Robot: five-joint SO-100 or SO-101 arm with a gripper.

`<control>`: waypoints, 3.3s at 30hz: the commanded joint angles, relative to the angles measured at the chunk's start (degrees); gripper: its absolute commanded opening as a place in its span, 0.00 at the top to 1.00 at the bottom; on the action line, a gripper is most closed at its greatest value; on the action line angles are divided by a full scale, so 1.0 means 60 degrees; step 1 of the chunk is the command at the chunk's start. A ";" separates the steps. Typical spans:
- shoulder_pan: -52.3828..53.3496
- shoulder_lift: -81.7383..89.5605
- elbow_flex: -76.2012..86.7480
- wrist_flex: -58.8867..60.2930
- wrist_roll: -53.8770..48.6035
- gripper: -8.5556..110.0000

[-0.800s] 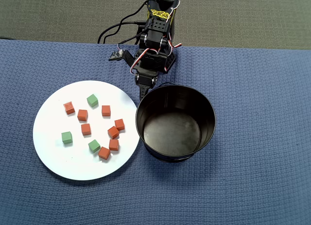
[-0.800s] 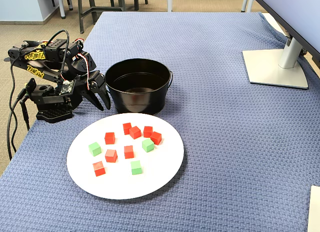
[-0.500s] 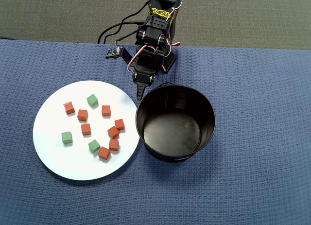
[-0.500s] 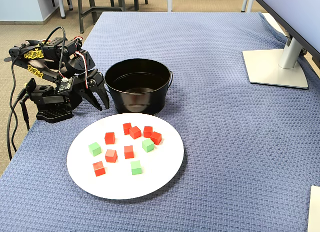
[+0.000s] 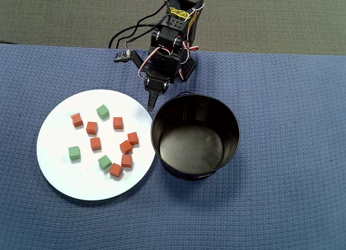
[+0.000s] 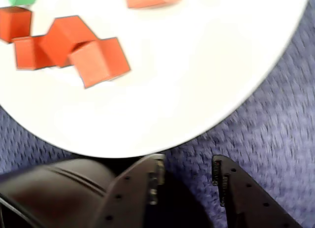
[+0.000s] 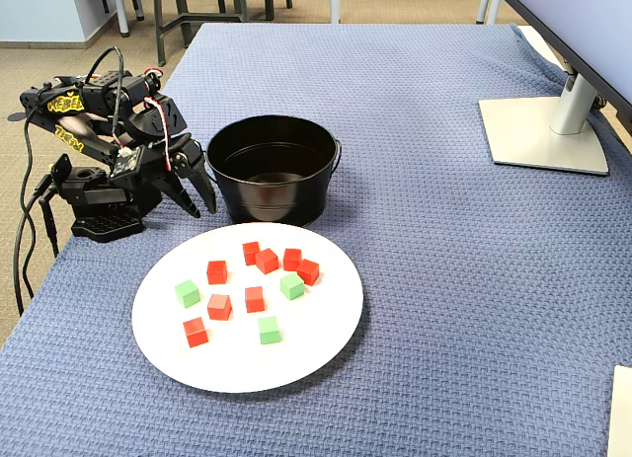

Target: Pick up the red cubes from the white plate and place them in the black recipient

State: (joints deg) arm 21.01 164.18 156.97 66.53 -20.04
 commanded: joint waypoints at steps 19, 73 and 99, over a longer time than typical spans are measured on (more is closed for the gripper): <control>0.2637 -0.5786 -0.3647 -0.2256 -0.1450 0.81; 0.2593 -1.0503 -0.6357 -0.2622 -0.3325 0.93; -0.4922 -0.7822 -0.9170 0.1069 0.1978 0.93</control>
State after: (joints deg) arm -0.88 117.51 103.01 74.18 -12.83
